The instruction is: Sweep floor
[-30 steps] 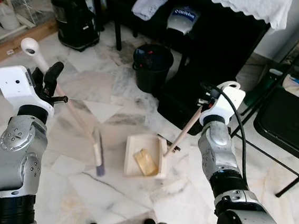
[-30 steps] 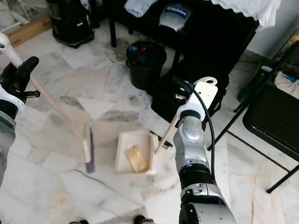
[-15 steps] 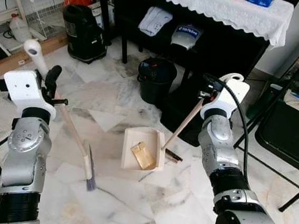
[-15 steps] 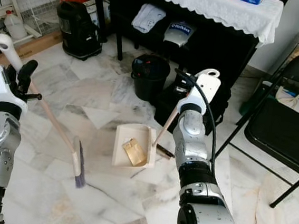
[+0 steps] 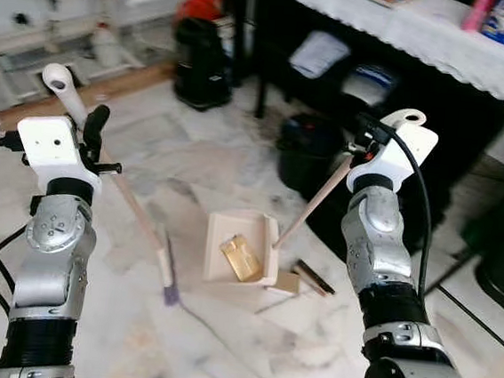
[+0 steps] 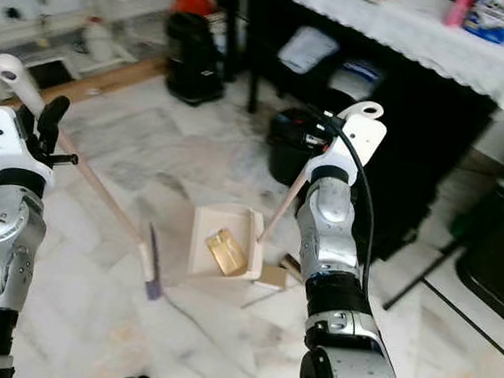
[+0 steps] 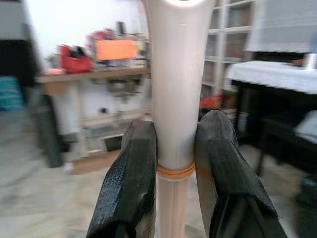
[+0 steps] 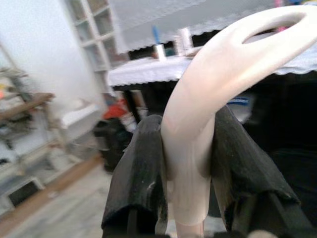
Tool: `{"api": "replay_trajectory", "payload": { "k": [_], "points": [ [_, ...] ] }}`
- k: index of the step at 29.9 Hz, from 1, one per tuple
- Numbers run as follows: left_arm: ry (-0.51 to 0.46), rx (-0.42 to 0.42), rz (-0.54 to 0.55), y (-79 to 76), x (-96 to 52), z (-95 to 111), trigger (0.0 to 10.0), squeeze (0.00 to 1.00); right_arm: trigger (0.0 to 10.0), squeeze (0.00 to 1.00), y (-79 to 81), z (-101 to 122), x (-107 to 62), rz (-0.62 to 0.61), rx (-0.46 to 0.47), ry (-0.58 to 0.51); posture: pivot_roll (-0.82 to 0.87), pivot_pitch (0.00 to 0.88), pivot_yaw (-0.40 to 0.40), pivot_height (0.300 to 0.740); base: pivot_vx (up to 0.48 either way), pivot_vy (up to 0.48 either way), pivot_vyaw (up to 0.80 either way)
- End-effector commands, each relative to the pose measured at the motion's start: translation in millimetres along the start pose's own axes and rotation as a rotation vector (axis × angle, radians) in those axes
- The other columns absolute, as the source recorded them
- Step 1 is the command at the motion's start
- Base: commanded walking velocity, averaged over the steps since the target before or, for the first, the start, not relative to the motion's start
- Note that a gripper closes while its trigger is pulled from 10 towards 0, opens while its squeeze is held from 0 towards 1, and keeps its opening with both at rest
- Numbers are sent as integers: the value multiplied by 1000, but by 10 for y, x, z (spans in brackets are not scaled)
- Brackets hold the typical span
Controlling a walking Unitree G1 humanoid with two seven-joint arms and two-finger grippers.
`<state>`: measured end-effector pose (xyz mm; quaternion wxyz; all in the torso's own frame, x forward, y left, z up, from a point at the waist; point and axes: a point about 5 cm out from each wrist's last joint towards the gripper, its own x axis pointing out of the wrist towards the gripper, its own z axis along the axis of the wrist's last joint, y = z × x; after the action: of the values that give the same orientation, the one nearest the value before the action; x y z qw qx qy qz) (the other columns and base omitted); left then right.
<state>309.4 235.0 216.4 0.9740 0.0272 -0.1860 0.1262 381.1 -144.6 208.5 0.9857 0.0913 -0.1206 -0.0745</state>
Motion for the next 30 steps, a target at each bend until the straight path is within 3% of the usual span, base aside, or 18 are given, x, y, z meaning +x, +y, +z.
{"api": "replay_trajectory", "payload": {
  "k": [1, 8, 15, 20, 26, 30],
  "points": [
    [-46, 23, -12, 5, 20, 67, 10000, 0, 10000, 0, -12, 158, 0, -8, 25, -68, -45, 46, 17, 740, 0, 0, 800],
    [-40, 47, -7, 21, -42, 60, 10000, 0, 10000, 0, 11, 143, -72, 7, 20, -62, -41, 71, 21, 740, 0, 0, 800],
    [-35, 98, 28, 100, -214, 51, 10000, 0, 10000, 0, 30, 54, -162, 50, 17, -20, 11, 87, -13, 740, 0, 0, 800],
    [-30, 92, 38, 76, -338, 57, 10000, 0, 10000, 0, 47, 131, -204, 95, 22, -41, 4, 94, -26, 740, 0, 0, 800],
    [-31, 104, 14, -24, -436, 70, 10000, 0, 10000, 0, -92, 135, -305, 84, -6, -44, -27, 95, -15, 740, 0, 0, 800],
    [-6, 96, -16, -95, -428, 10, 10000, 0, 10000, 0, -170, 140, -340, 63, -15, -52, -57, 84, 6, 740, 0, 0, 800]
  ]
}}
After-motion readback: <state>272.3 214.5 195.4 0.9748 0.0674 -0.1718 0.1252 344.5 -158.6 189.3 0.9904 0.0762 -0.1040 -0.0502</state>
